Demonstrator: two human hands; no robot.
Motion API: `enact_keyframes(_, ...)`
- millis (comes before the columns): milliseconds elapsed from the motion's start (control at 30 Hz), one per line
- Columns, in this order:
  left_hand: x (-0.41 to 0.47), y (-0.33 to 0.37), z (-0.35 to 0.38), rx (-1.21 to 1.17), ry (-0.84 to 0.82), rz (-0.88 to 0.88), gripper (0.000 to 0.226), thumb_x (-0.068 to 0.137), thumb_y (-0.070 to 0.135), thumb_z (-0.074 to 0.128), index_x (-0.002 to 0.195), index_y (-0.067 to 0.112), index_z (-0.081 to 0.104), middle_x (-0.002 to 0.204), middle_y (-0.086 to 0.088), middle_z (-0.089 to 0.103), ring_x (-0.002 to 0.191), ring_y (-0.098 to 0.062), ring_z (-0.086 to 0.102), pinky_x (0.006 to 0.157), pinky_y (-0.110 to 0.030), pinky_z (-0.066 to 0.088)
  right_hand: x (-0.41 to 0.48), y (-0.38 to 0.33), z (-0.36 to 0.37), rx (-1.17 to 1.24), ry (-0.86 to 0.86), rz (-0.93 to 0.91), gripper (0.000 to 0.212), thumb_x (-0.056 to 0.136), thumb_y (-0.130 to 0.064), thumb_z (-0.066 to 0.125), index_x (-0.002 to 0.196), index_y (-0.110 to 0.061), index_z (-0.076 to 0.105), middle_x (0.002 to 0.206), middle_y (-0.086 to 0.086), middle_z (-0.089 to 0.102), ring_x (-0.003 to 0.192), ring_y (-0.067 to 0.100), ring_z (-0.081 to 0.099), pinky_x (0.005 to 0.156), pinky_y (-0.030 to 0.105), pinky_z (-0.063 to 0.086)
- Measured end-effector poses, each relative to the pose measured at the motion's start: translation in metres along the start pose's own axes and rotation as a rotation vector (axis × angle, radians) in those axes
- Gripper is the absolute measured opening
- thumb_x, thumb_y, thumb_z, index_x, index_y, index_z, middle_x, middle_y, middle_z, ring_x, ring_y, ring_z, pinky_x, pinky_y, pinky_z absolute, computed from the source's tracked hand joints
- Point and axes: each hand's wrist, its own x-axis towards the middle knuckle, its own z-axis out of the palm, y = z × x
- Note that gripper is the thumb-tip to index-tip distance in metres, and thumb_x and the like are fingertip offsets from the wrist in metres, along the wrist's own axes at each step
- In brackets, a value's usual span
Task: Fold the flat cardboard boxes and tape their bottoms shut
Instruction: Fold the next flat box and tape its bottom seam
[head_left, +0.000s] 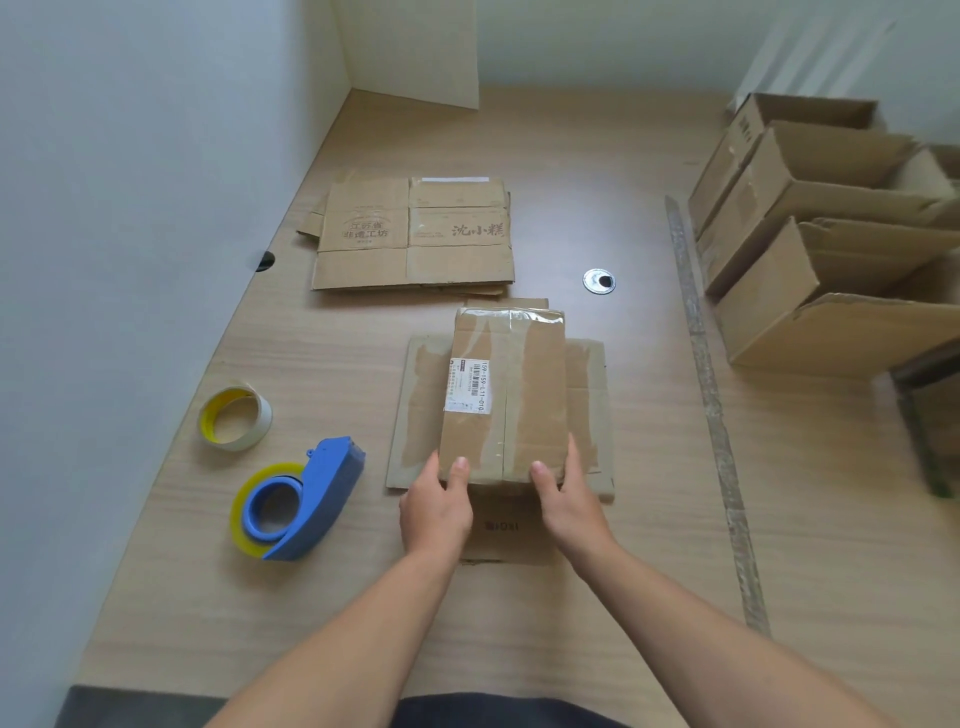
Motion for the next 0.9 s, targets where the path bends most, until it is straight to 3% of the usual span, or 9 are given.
enact_keyframes(167, 0.004, -0.001, -0.001, -0.197, 0.042, -0.099, 0.041, 0.102, 0.039, 0.047, 0.137, 0.020, 0.059, 0.137, 0.002, 0.061, 0.131, -0.022, 0.049, 0.109, -0.032, 0.037, -0.001, 0.003, -0.001, -0.024, 0.003, -0.009, 0.070, 0.103, -0.048, 0.040, 0.158, -0.034, 0.000, 0.161, -0.004, 0.029, 0.146, 0.021, 0.032, 0.112, 0.034, 0.028)
enact_keyframes(367, 0.003, 0.001, -0.009, -0.608, -0.049, -0.282, 0.041, 0.102, 0.033, 0.051, 0.139, 0.016, 0.056, 0.141, 0.003, 0.056, 0.131, -0.020, 0.050, 0.115, -0.039, 0.036, -0.006, 0.002, -0.003, 0.033, 0.023, 0.014, 0.066, 0.103, -0.049, 0.041, 0.158, -0.037, 0.007, 0.160, -0.006, 0.031, 0.146, 0.021, 0.031, 0.112, 0.034, 0.029)
enact_keyframes(467, 0.004, -0.005, -0.018, -0.389, -0.117, -0.111, 0.045, 0.104, 0.036, 0.046, 0.145, 0.019, 0.049, 0.145, 0.006, 0.051, 0.137, -0.016, 0.043, 0.111, -0.026, 0.030, -0.017, 0.009, -0.013, -0.035, -0.014, 0.004, 0.057, 0.103, -0.046, 0.042, 0.156, -0.028, 0.028, 0.153, -0.008, 0.043, 0.143, 0.018, 0.036, 0.108, 0.026, 0.030)
enact_keyframes(500, 0.005, -0.008, -0.022, -0.278, -0.120, -0.040, 0.045, 0.104, 0.036, 0.046, 0.146, 0.020, 0.048, 0.145, 0.006, 0.051, 0.137, -0.015, 0.043, 0.106, -0.024, 0.030, -0.021, 0.011, -0.019, -0.090, -0.037, -0.010, 0.050, 0.103, -0.045, 0.043, 0.149, -0.024, 0.045, 0.144, -0.008, 0.053, 0.139, 0.019, 0.043, 0.103, 0.024, 0.033)
enact_keyframes(567, 0.009, -0.015, -0.033, -0.136, -0.124, 0.063, 0.044, 0.103, 0.033, 0.048, 0.145, 0.019, 0.050, 0.143, 0.005, 0.054, 0.135, -0.015, 0.046, 0.106, -0.025, 0.033, -0.026, 0.011, -0.034, -0.220, -0.014, -0.067, 0.039, 0.102, -0.045, 0.046, 0.115, -0.017, 0.071, 0.114, -0.003, 0.071, 0.119, 0.025, 0.060, 0.084, 0.025, 0.041)
enact_keyframes(600, 0.013, -0.018, -0.040, -0.104, -0.143, 0.093, 0.043, 0.103, 0.031, 0.049, 0.144, 0.018, 0.052, 0.141, 0.004, 0.056, 0.133, -0.015, 0.048, 0.110, -0.029, 0.034, -0.023, 0.010, -0.044, -0.250, 0.070, -0.097, 0.037, 0.101, -0.042, 0.050, 0.107, -0.014, 0.073, 0.108, 0.002, 0.073, 0.112, 0.027, 0.062, 0.080, 0.027, 0.041)
enact_keyframes(733, 0.025, -0.022, -0.061, -0.012, -0.296, 0.143, 0.039, 0.102, 0.026, 0.052, 0.141, 0.021, 0.055, 0.135, 0.003, 0.061, 0.128, -0.015, 0.054, 0.114, -0.042, 0.038, 0.002, -0.014, -0.086, -0.181, 0.379, -0.277, 0.043, 0.098, -0.028, 0.060, 0.137, -0.011, 0.057, 0.135, 0.010, 0.056, 0.128, 0.026, 0.049, 0.109, 0.032, 0.032)
enact_keyframes(833, 0.030, -0.014, -0.070, 0.132, -0.413, 0.252, 0.033, 0.102, 0.025, 0.051, 0.134, 0.029, 0.061, 0.124, 0.014, 0.067, 0.121, -0.010, 0.059, 0.111, -0.037, 0.041, 0.028, -0.030, -0.102, -0.238, 0.245, -0.305, 0.049, 0.101, -0.029, 0.055, 0.147, -0.015, 0.046, 0.152, 0.003, 0.043, 0.143, 0.021, 0.033, 0.116, 0.026, 0.019)
enact_keyframes(900, 0.034, -0.006, -0.070, 0.241, -0.404, 0.313, 0.033, 0.102, 0.026, 0.051, 0.134, 0.029, 0.061, 0.126, 0.013, 0.065, 0.122, -0.011, 0.058, 0.106, -0.029, 0.040, 0.040, -0.028, -0.106, -0.229, 0.083, -0.231, 0.045, 0.102, -0.030, 0.053, 0.146, -0.021, 0.048, 0.151, -0.002, 0.046, 0.143, 0.017, 0.036, 0.114, 0.023, 0.022)
